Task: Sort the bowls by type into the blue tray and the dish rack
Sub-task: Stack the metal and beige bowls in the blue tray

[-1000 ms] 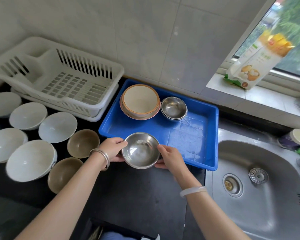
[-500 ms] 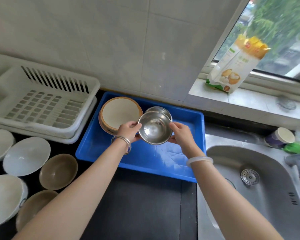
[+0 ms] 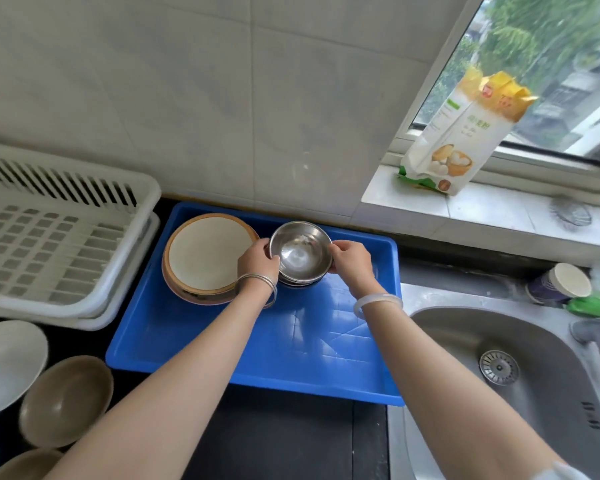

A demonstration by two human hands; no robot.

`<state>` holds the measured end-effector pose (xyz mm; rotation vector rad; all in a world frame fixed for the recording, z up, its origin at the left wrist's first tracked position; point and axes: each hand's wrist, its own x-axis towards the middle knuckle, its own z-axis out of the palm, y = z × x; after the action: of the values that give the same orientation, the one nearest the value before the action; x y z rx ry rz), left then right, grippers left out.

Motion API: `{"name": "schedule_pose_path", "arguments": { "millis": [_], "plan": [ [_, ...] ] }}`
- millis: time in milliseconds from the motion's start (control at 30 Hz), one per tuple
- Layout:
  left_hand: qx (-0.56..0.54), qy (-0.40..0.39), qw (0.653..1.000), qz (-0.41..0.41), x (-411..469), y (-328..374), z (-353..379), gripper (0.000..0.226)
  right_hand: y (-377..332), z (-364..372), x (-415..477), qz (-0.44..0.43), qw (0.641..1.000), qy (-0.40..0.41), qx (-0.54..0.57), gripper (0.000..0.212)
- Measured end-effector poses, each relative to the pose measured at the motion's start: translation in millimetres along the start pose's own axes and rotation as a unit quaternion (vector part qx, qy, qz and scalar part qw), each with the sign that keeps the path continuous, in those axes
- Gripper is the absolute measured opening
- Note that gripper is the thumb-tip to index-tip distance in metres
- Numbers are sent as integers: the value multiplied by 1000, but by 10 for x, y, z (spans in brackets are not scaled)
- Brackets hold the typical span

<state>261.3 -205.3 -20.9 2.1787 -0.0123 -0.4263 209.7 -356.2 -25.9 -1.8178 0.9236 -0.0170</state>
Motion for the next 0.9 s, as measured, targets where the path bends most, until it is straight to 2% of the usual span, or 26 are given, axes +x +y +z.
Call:
{"name": "schedule_pose_path", "arguments": {
  "millis": [267,467,600,733,900],
  "plan": [
    [93,-12,995,-15,-7,-30,163,41,111,122,21,-21,998,13,-63,26],
    [85,-7,996,-17,-115,-86,223,52,146,150,-34,-47,994,0,-103,32],
    [89,16,996,16,-192,-108,258,49,181,174,-116,-65,995,2,-78,30],
    [95,-11,995,0,-224,-106,231,50,211,174,-203,-80,996,1,-45,28],
    [43,-24,999,-1,-341,-130,107,38,222,84,-306,-51,997,-9,-63,37]
  ]
}}
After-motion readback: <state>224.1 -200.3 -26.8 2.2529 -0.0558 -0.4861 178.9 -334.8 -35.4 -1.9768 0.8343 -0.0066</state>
